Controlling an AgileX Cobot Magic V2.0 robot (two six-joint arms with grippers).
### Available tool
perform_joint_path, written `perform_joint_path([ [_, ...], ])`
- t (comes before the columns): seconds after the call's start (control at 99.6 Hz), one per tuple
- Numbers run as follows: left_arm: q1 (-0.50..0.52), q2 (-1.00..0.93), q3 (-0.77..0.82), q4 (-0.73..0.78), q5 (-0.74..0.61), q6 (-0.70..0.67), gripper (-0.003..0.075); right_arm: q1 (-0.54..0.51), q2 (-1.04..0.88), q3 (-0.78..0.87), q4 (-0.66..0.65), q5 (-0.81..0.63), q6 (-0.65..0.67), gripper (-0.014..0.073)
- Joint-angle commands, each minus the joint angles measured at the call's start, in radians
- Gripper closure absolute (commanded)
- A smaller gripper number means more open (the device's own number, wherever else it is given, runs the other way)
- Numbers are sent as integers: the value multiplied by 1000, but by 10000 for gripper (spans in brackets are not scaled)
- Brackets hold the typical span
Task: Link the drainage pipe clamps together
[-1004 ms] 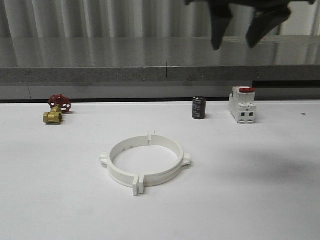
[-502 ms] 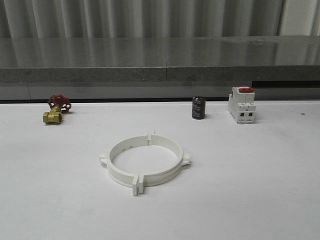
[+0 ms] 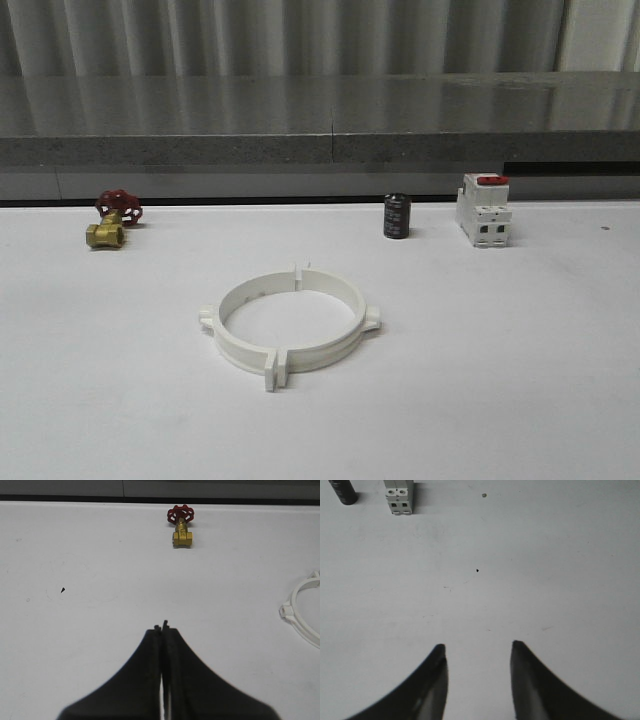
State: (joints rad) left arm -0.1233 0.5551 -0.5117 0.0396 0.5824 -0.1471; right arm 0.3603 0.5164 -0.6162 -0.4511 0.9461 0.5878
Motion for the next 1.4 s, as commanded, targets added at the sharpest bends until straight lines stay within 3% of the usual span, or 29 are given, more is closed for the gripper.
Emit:
perform_joint_path([
  [0.0,-7,2,-24,-6,-70,-2,740,-6,-52,1,-42,-41,-14,456],
  [0.11,-7,2,-24,-6,-70,-2,740,-6,-90,10,-42,-42,-14,668],
  [1.014,-7,2,-24,-6,-70,-2,740,-6,-94,15,-46,-48,-14,662],
  [1.265,-7,2,-24,-6,-70,-2,740,-10,-181,120,-30,-222,-14,662],
  [1.386,-7,2,-24,-6,-70,-2,740,-60,-262,198,18,-291,-20,662],
])
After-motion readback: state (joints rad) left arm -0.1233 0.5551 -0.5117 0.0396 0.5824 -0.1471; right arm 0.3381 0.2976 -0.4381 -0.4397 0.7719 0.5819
